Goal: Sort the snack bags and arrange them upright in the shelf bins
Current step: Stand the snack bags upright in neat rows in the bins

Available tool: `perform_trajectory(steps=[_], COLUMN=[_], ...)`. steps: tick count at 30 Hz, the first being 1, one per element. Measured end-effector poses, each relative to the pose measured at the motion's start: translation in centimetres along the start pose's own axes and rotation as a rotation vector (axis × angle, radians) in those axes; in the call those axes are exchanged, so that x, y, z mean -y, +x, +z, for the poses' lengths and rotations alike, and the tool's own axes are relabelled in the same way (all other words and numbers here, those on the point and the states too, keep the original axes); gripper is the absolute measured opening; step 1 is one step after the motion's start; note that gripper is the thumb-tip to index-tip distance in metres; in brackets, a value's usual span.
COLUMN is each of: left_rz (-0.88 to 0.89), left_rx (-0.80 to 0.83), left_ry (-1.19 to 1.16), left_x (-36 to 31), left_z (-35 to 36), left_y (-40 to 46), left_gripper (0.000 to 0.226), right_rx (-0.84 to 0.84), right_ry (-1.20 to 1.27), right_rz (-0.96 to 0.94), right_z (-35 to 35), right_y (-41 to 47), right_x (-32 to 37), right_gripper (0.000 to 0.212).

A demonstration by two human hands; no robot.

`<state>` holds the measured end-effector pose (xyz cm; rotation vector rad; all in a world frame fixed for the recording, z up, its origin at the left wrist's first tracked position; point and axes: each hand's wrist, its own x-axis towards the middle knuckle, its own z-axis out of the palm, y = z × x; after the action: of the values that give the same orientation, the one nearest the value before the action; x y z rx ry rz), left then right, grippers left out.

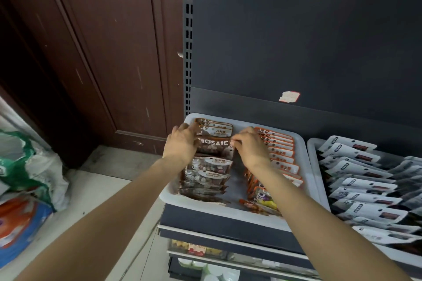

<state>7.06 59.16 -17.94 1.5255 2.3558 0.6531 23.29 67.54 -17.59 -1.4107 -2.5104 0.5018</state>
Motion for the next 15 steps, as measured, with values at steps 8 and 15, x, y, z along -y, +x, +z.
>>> perform_trajectory(steps=[8,15], left_rz=[0.038,0.077], left_rx=[0.085,-0.015], left_ry=[-0.098,-0.19], left_x=[-0.1,1.1], left_z=[-0.8,-1.1], left_y=[-0.2,0.6], left_gripper=[0.012,0.037], right_rx=[0.039,-0.016], right_ry=[0.133,-0.186], right_rz=[0.012,-0.115], right_z=[0.3,-0.1], right_y=[0.2,0.5], right_x=[0.1,1.0], right_gripper=[0.026,0.027])
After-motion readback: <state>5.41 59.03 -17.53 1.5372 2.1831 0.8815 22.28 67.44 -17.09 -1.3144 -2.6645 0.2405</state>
